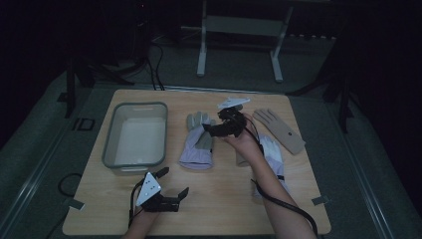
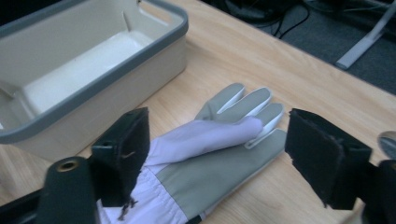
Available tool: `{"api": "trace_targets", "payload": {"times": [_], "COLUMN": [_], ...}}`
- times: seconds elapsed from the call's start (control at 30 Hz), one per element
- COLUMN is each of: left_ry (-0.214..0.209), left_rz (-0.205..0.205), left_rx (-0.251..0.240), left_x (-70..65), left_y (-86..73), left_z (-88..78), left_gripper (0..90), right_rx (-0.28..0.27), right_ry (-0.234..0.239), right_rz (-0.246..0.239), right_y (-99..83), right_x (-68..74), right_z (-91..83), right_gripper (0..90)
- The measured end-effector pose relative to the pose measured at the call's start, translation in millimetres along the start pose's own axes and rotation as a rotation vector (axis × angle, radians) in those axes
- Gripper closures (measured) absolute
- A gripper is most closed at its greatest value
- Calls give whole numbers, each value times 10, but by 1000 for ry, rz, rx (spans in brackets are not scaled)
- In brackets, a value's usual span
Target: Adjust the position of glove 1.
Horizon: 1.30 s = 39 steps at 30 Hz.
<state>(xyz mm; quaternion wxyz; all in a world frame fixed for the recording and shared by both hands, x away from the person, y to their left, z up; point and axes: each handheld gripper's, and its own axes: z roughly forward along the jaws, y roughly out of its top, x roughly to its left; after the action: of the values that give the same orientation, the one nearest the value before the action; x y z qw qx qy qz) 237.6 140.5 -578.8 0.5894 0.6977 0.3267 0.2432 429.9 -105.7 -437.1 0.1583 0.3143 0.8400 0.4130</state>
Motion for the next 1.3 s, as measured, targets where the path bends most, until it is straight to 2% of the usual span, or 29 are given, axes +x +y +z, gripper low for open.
{"api": "trace_targets", "payload": {"times": [0.07, 0.1, 0.13, 0.23, 0.3, 0.33, 0.47, 0.5, 0.53, 0.57, 0.63, 0.67, 0.73, 0.9, 1.0, 1.1, 1.23, 1.3], "left_ry": [0, 0, 1, 0, -1, -1, -1, -1, -1, -3, -2, -2, -3, -2, -3, -2, -1, -1], "left_rz": [1, 1, 3, 2, 1, 2, 3, 3, 2, 1, 1, 1, 2, 5, 10, 9, 6, 6], "left_rx": [1, 1, 3, 2, 2, 3, 3, 3, 3, 3, 4, 3, 3, 4, 4, 5, 6, 6], "left_x": [-1, -1, 0, -3, -3, 0, -2, -2, -1, 1, 0, 0, 0, -3, -10, -10, -8, -7], "left_y": [0, 0, 1, 1, 1, 1, 1, 1, 1, 1, 2, 1, 1, 1, 1, 1, 2, 2], "left_z": [1, 1, 1, 3, 4, 3, 4, 4, 4, 3, 4, 4, 4, 3, 3, 4, 6, 6], "left_gripper": [21, 21, 21, 21, 21, 21, 21, 21, 21, 21, 21, 21, 21, 21, 21, 21, 21, 21], "right_rx": [19, 19, 45, 72, 84, 106, 141, 141, 156, 164, 184, 200, 206, 198, 182, 184, 210, 212], "right_ry": [8, 8, 9, 16, 25, 28, 27, 27, 3, -6, -19, -40, -65, -63, -55, -18, 27, 32], "right_rz": [3, 3, 2, 7, 16, 46, 58, 58, 44, 46, 87, 105, 110, 121, 108, 113, 116, 114], "right_y": [-22, -22, -51, -101, -127, -175, -269, -269, -309, -321, -355, -384, -450, -542, -593, -603, -571, -558], "right_x": [13, 13, 25, 27, 26, 32, 84, 84, 127, 136, 140, 145, 163, 146, 149, 128, 132, 143], "right_z": [112, 112, 221, 368, 433, 539, 747, 747, 852, 885, 965, 1015, 1072, 1110, 1104, 1083, 1039, 1017], "right_gripper": [241, 241, 246, 266, 285, 285, 299, 299, 318, 315, 271, 270, 282, 298, 361, 493, 731, 786]}}
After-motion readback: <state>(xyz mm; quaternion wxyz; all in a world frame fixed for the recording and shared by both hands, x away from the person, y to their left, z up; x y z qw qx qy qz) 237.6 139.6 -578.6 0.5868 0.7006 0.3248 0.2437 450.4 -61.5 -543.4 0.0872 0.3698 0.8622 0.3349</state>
